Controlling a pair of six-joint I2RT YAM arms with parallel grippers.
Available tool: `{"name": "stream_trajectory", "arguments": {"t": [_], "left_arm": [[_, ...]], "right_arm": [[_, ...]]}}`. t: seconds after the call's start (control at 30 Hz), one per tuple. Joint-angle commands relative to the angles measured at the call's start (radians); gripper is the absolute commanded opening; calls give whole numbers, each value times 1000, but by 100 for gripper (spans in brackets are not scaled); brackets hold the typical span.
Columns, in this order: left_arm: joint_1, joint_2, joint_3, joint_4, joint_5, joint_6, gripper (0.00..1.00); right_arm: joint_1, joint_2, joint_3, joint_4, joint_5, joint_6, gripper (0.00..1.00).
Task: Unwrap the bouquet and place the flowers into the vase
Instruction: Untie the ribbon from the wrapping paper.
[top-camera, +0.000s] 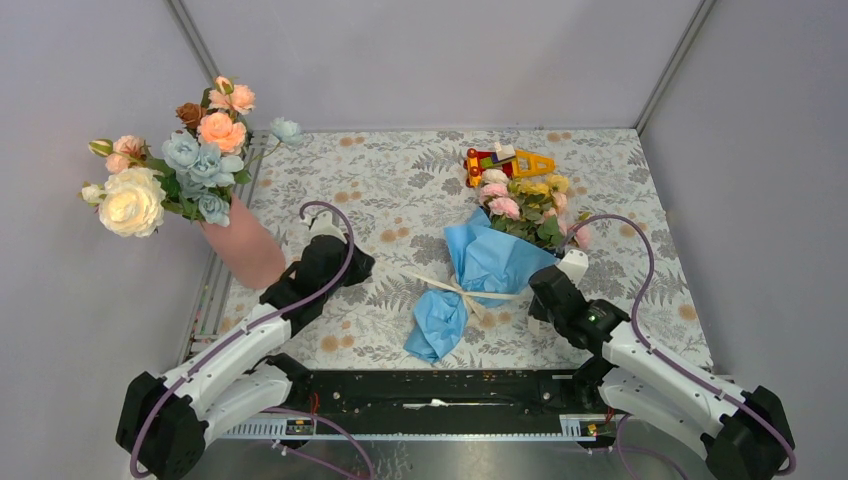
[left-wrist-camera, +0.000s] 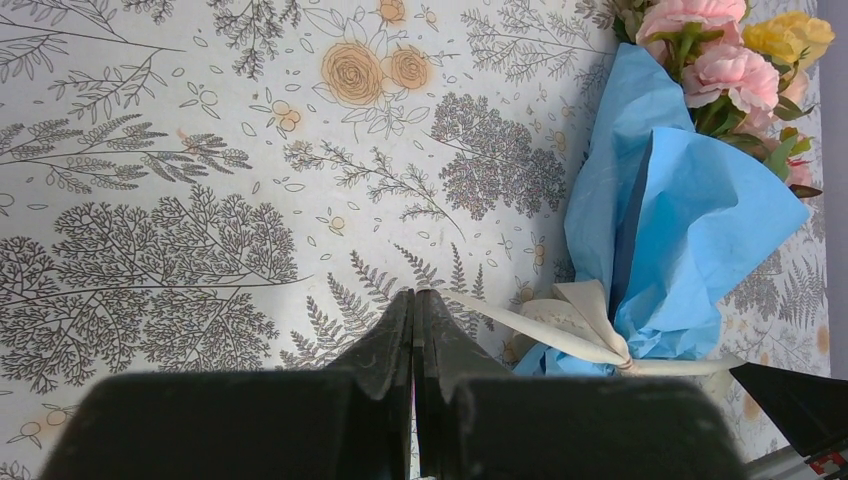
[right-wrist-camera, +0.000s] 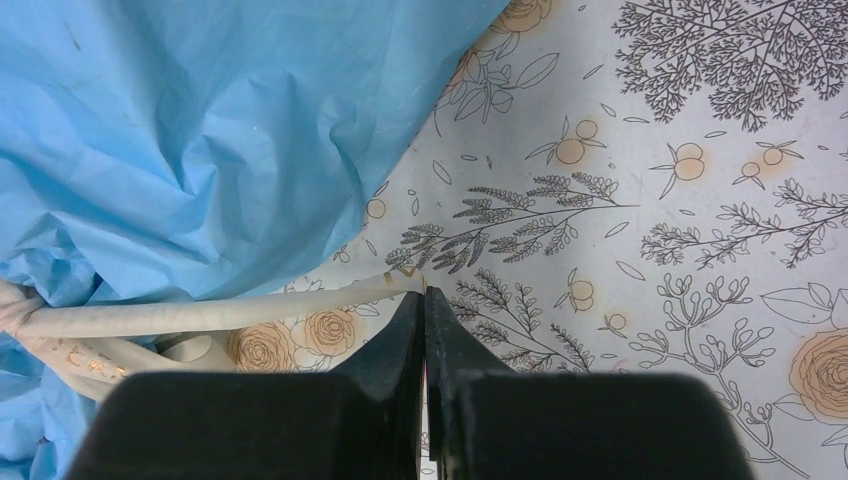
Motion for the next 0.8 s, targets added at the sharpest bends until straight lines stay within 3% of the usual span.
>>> {"name": "stream_trajectory", "arguments": {"t": [0.0, 0.77], "left_arm": [[19, -32, -8, 26, -4, 22, 0], [91, -95, -5, -34, -6, 51, 0]], "right_arm": [[-28, -15, -9, -22, 10, -10, 0], [-148, -64, -23, -23, -35, -51, 0]]}}
